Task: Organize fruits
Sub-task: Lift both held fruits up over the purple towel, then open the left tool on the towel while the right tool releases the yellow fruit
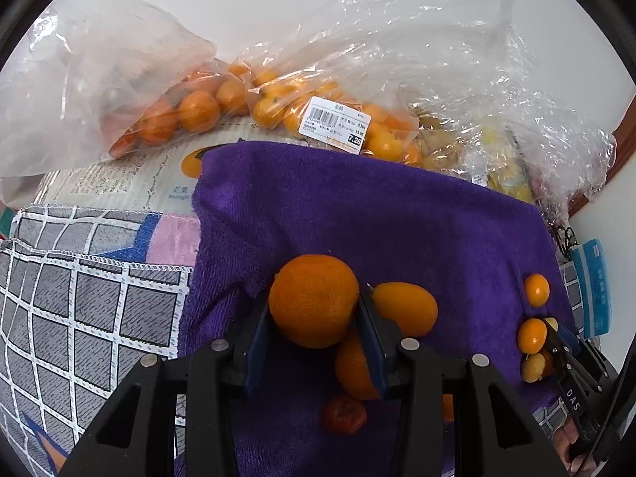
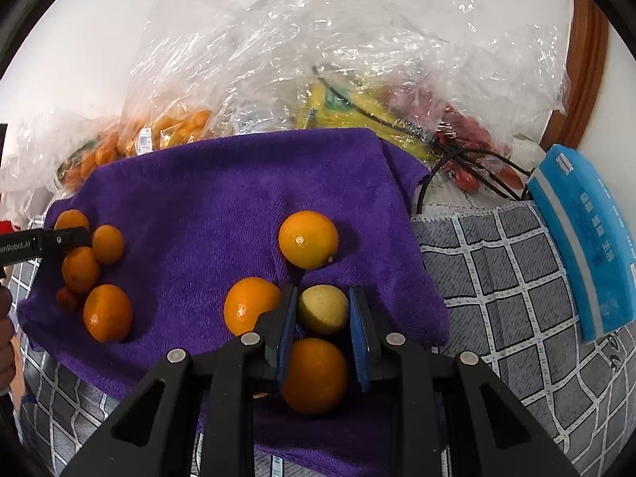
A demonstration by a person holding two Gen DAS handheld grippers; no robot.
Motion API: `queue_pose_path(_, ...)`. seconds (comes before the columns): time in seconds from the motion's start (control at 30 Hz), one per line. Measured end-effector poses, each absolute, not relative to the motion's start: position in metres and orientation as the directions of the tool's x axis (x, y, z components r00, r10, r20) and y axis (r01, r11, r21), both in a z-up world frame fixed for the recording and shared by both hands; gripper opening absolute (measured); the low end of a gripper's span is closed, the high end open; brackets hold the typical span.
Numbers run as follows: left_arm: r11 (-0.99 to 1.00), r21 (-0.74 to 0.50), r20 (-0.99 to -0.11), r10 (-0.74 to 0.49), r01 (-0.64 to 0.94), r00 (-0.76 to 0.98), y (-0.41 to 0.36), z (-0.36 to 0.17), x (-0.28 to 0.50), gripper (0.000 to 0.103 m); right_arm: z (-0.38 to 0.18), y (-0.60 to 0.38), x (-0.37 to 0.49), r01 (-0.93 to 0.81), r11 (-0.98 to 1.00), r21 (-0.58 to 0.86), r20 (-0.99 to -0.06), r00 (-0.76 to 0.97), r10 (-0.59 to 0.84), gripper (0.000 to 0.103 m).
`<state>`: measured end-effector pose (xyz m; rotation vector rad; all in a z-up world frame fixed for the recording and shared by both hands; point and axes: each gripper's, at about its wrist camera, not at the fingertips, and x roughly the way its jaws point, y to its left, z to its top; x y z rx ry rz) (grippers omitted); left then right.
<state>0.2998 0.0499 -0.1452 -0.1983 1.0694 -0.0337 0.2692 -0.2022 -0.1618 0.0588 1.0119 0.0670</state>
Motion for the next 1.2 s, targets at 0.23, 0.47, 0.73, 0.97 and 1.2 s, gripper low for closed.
queue_pose_path(0.23, 0.985, -0.170, -0.866, -0.130, -0.040, 0.483, 0.046, -0.142, 0.298, 0.051, -0.160, -0.199, 0.269, -0.030, 0.996, 0.080, -0.847, 0.524, 0.084, 0.043)
queue_pose_path(0.47, 0.989, -0.147, -0.869, -0.113, -0.034, 0.482, 0.043, -0.132, 0.289, 0.058, -0.147, -0.200, 0.264, -0.016, 0.996, 0.082, -0.839, 0.538, 0.078, 0.050)
queue_pose_path(0.73, 0.990, -0.139, -0.864, -0.106, -0.029, 0.492, 0.043, -0.116, 0.273, 0.064, -0.119, -0.199, 0.247, -0.007, 0.997, 0.076, -0.820, 0.569, 0.066, 0.059)
queue_pose_path(0.97, 0.991, -0.135, -0.859, -0.104, -0.025, 0.501, 0.039, -0.097, 0.245, 0.068, -0.092, -0.200, 0.222, 0.023, 0.995, 0.092, -0.798, 0.600, 0.060, 0.060)
queue_pose_path(1.2, 0.996, -0.090, -0.818, -0.072, -0.004, 0.571, 0.029, -0.068, 0.198, 0.073, -0.060, -0.204, 0.184, 0.056, 0.992, 0.116, -0.778, 0.626, 0.056, 0.067)
